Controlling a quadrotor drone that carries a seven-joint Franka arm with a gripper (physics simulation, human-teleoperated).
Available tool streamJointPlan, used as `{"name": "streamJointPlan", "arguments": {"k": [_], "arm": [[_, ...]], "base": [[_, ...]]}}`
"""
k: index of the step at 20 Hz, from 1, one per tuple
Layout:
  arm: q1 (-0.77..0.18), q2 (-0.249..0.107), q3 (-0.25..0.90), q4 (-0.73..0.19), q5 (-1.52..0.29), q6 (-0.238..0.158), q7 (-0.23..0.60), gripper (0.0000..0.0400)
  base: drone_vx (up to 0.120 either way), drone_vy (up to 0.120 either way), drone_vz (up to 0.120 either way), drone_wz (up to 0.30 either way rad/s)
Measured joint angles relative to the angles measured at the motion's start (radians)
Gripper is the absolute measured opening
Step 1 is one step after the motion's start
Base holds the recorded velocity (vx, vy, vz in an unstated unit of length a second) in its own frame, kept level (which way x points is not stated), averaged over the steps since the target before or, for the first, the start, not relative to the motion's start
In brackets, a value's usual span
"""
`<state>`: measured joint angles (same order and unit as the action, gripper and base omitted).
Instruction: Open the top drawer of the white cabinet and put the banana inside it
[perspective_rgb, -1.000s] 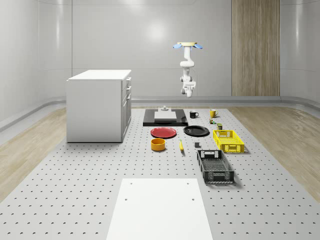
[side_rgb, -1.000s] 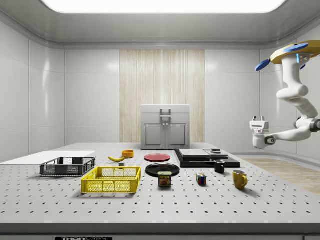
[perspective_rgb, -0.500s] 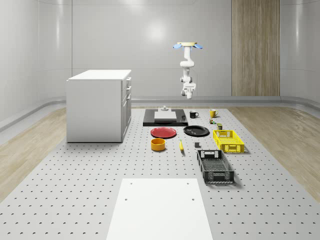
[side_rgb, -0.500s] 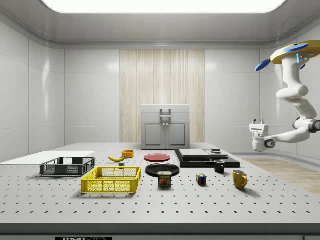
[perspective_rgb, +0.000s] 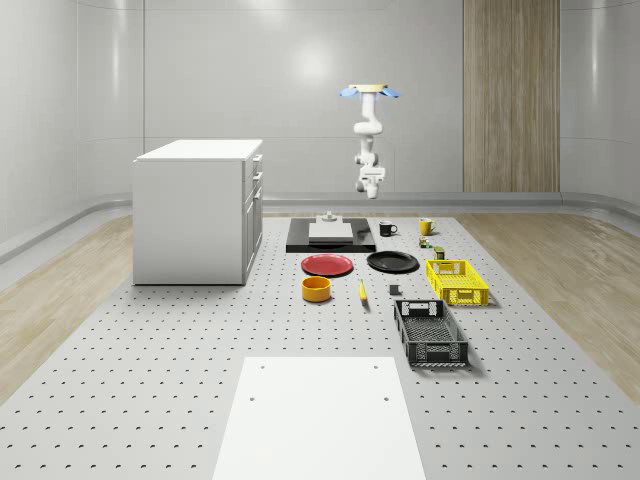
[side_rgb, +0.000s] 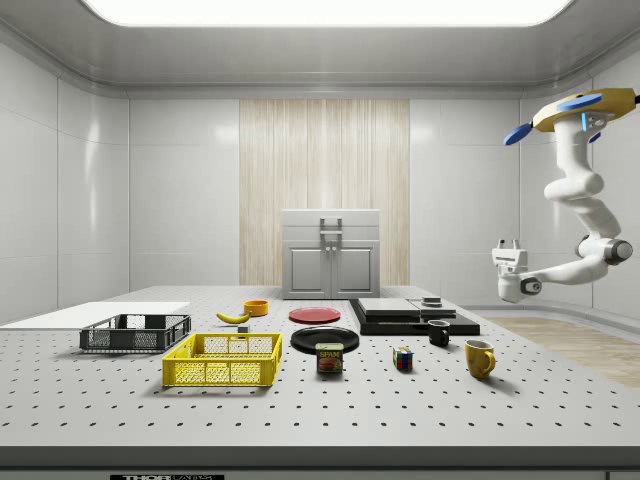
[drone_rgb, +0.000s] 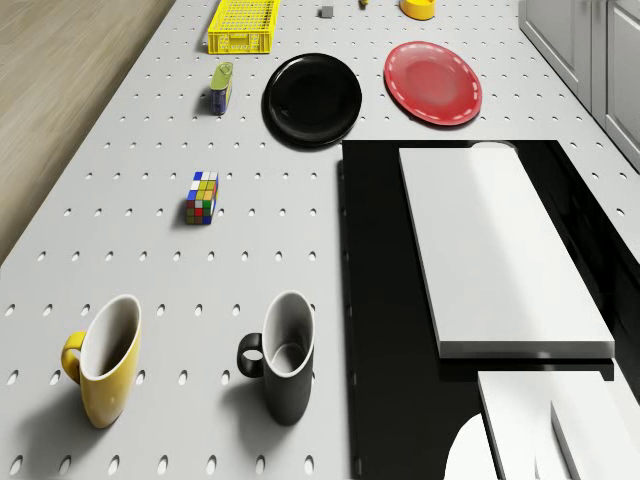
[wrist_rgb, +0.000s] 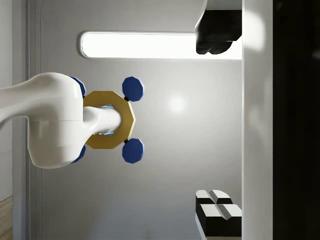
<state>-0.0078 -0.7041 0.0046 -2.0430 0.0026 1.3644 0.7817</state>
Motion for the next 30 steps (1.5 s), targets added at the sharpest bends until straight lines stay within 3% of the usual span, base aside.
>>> {"name": "streamJointPlan", "arguments": {"k": [3,9,14,22,30], "arm": [[0.001,-0.001,-0.006,-0.001,0.011,0.002,-0.001,0.0400],[0.099,-0.012,-0.402,-0.133,0.623,-0.006,-0.097,0.0400],[0.180,-0.036,-0.575,-0.262,0.883,0.001,-0.143,0.0400],[0.272,-0.078,-0.687,-0.347,1.006,0.033,-0.161,0.0400],[0.337,-0.118,-0.735,-0.372,1.014,0.075,-0.150,0.0400]], "base": [[0.000,-0.120,0.000,0.000],[0.000,-0.120,0.000,0.000],[0.000,-0.120,0.104,0.000],[0.005,-0.120,0.120,0.000],[0.120,-0.120,0.110,0.000]]}}
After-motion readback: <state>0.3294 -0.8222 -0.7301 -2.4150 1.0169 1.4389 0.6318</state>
